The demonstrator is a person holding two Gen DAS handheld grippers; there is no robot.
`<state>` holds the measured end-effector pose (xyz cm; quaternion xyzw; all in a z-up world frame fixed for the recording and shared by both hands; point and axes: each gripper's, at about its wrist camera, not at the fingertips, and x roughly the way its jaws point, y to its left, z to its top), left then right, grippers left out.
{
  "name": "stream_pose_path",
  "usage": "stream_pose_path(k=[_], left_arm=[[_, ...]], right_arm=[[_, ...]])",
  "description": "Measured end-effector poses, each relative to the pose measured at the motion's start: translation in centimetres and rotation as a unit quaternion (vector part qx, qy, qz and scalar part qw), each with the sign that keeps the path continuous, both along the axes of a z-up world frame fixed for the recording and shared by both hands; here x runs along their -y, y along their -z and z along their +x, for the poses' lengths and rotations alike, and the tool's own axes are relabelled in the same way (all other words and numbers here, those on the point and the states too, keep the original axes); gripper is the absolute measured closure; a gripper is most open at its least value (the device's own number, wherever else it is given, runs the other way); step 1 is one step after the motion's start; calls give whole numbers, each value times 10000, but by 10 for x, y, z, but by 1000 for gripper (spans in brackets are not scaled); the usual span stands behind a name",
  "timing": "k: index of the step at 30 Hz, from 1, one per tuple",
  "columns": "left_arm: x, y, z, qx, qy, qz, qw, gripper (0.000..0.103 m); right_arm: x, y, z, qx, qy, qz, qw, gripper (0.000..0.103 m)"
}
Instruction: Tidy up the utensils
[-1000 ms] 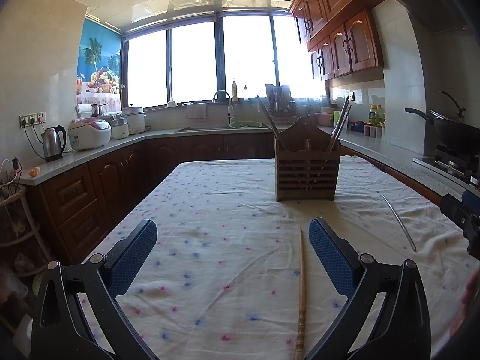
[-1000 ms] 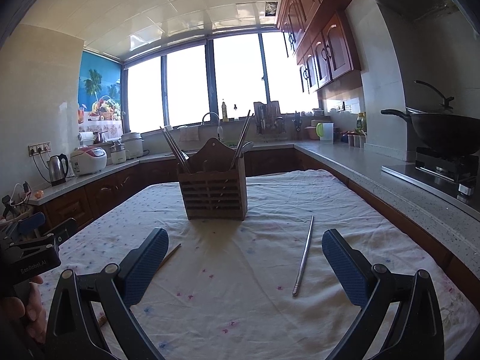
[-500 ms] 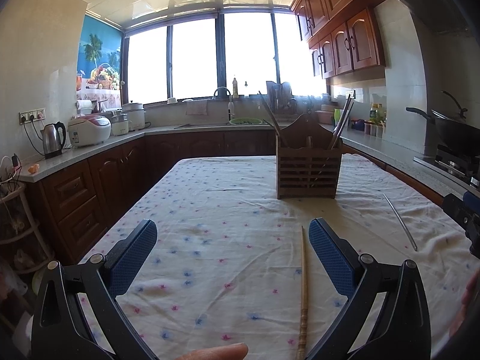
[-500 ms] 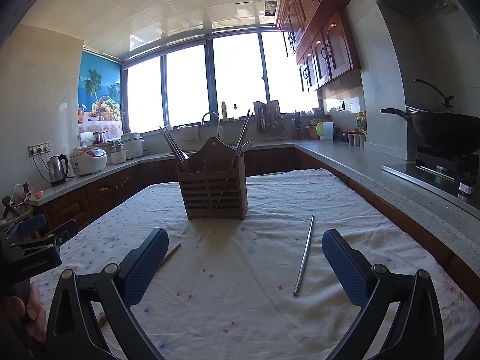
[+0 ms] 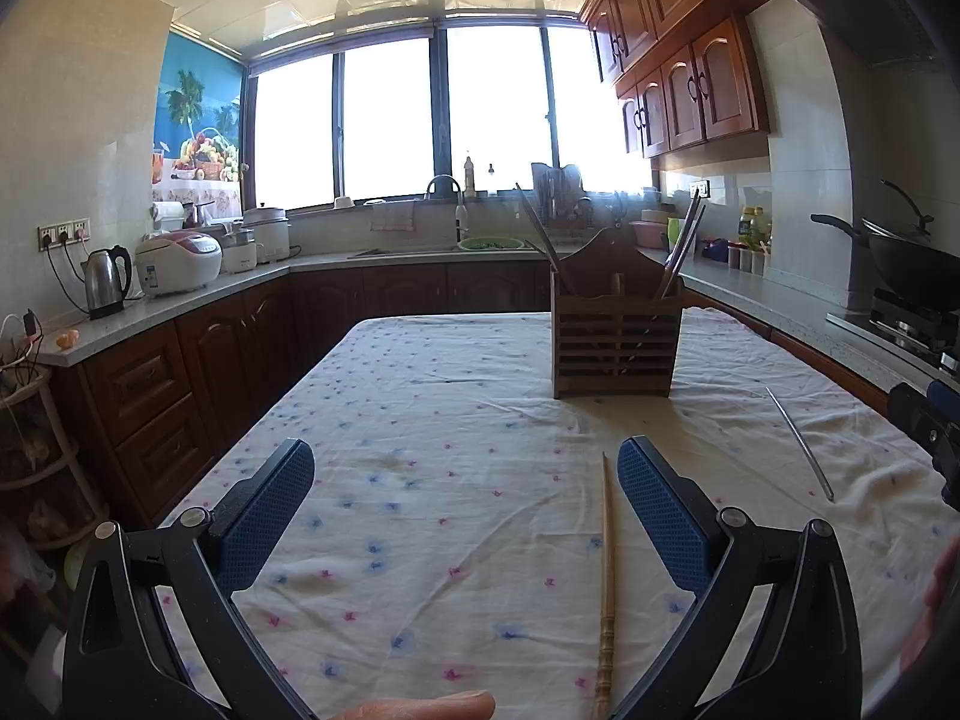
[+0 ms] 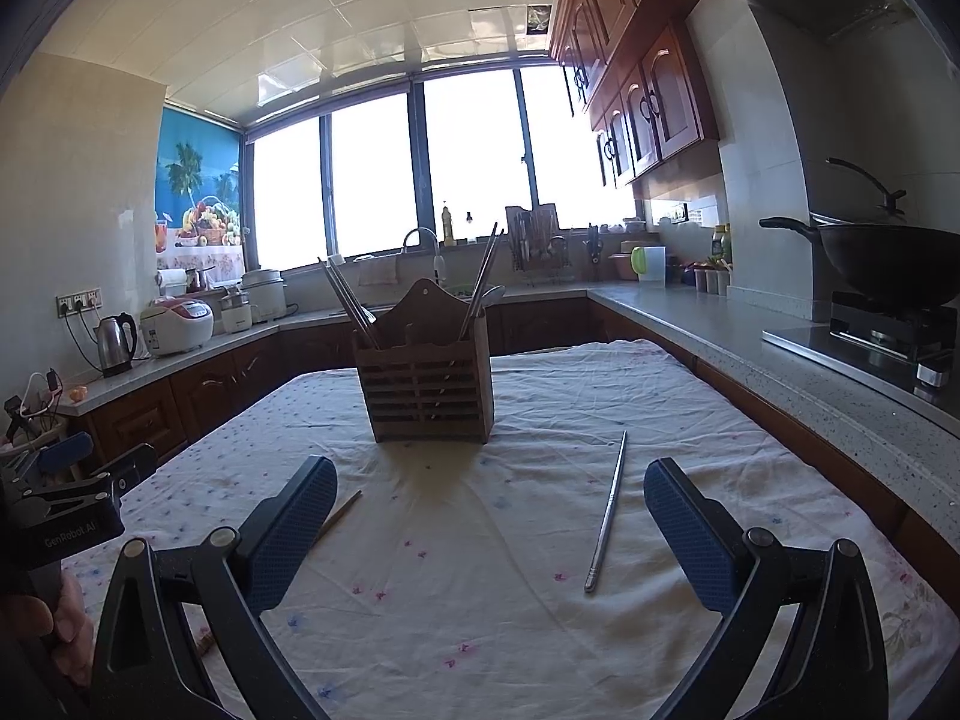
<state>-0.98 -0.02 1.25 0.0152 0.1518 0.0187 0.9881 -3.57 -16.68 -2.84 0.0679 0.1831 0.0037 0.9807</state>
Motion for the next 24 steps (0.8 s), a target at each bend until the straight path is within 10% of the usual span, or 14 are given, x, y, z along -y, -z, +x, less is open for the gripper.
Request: stream_pose_path(k=[24], left_arm=[[3, 0, 0, -26, -3, 45, 10000, 0]], right_arm=[[1, -5, -1, 53, 13, 15, 10000, 0]])
